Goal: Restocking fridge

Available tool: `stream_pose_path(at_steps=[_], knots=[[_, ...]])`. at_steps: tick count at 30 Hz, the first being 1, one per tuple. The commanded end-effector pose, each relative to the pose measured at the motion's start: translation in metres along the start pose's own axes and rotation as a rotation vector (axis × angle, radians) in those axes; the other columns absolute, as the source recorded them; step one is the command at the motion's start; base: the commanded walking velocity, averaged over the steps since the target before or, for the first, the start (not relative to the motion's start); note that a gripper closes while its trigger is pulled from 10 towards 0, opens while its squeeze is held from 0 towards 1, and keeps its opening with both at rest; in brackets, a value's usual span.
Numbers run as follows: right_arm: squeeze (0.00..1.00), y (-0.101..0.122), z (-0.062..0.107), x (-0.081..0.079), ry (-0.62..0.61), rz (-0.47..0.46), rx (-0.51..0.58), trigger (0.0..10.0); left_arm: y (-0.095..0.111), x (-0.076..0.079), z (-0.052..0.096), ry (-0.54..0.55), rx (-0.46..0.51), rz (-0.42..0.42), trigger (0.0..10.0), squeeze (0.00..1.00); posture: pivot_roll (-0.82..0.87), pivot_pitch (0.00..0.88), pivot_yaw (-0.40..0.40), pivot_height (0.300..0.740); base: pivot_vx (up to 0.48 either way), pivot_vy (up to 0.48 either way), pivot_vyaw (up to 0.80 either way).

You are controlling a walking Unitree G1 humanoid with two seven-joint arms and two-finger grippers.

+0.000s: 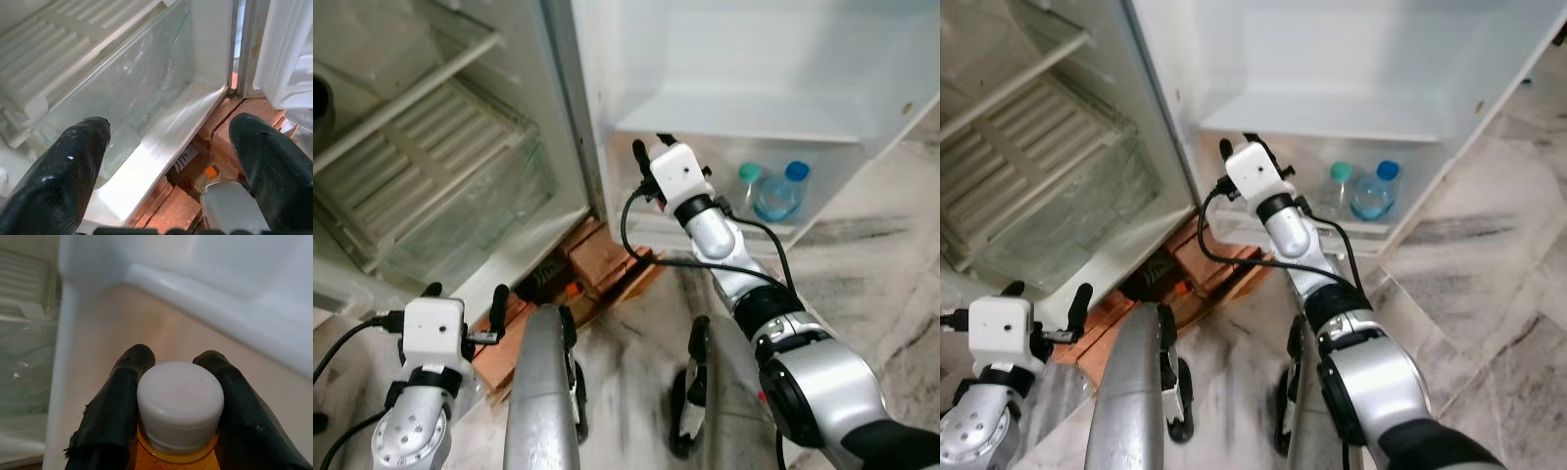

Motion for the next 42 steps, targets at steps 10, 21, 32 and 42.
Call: stream_pose_path(at_steps=[10, 21, 32, 42], knots=[[0.00, -0.022, 0.005, -0.005, 0.007, 0.079, -0.111, 10.0, -0.003, -0.004, 0.009, -0.021, -0.042, -0.017, 10.0, 0.00, 0.34, 0.348, 0.071, 0.567, 0.000, 0.000, 0.00], [0.00, -0.040, 0.014, -0.002, -0.032, 0.083, -0.219, 10.0, -0.003, -0.003, 0.009, -0.028, -0.049, -0.016, 10.0, 0.00, 0.35, 0.350, 0.070, 0.567, 0.000, 0.000, 0.00], [0.00, -0.053, 0.024, 0.022, -0.137, 0.064, -0.294, 10.0, 0.000, -0.002, 0.003, -0.035, -0.041, -0.018, 10.0, 0.00, 0.34, 0.339, 0.073, 0.567, 0.000, 0.000, 0.00], [1.00, -0.059, 0.030, 0.036, -0.235, -0.067, -0.336, 10.0, 0.001, -0.002, -0.003, -0.037, -0.031, -0.027, 10.0, 0.00, 0.33, 0.326, 0.072, 0.567, 0.000, 0.000, 0.00]])
Point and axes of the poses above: a point about 5 cm out from each wrist's last joint towards the gripper, its own z axis pointing back from the gripper into the wrist, its own y axis along the axis of the wrist's last joint, x = y × z, the point moved 2 cm from there along -z, pointing out of the wrist towards the gripper, and after that the axes turned 15 degrees about -z, right-handed, at the moved point
